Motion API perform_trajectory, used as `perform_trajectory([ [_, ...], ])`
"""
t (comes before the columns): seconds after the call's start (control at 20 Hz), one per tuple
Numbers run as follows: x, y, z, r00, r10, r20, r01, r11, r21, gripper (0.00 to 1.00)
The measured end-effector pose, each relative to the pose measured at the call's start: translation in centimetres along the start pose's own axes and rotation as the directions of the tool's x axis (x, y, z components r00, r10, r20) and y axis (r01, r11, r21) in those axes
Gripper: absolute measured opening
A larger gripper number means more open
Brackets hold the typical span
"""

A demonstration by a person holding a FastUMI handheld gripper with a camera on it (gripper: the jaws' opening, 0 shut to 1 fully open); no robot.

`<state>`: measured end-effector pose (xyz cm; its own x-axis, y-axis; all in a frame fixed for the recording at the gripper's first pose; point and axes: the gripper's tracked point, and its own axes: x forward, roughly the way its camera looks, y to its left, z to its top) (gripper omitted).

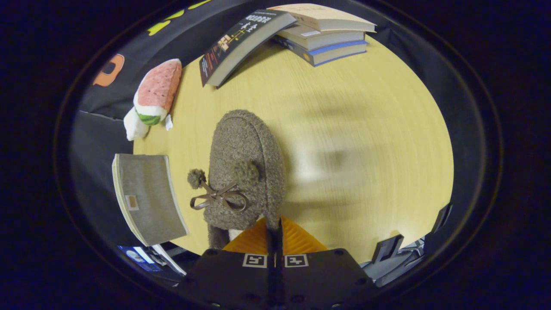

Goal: Open the storage box then place both shoes into the box .Put the left shoe in first, then the right shoe, with the right side of both shoes facing outward in a uniform manner.

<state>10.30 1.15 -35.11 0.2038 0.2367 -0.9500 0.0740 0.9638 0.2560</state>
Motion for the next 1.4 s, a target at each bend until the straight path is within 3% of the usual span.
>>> perform_trajectory([
  [0.45,-6.7,9.8,2.2,0.995,0.029,0.093,-0.024,0.998,-0.053,0.0],
  [0.85,-9.9,23.4,0.1,0.988,0.1,0.115,-0.074,0.976,-0.207,0.0],
  [1.4,-6.8,36.7,-5.9,0.995,0.087,0.048,-0.065,0.937,-0.343,0.0],
])
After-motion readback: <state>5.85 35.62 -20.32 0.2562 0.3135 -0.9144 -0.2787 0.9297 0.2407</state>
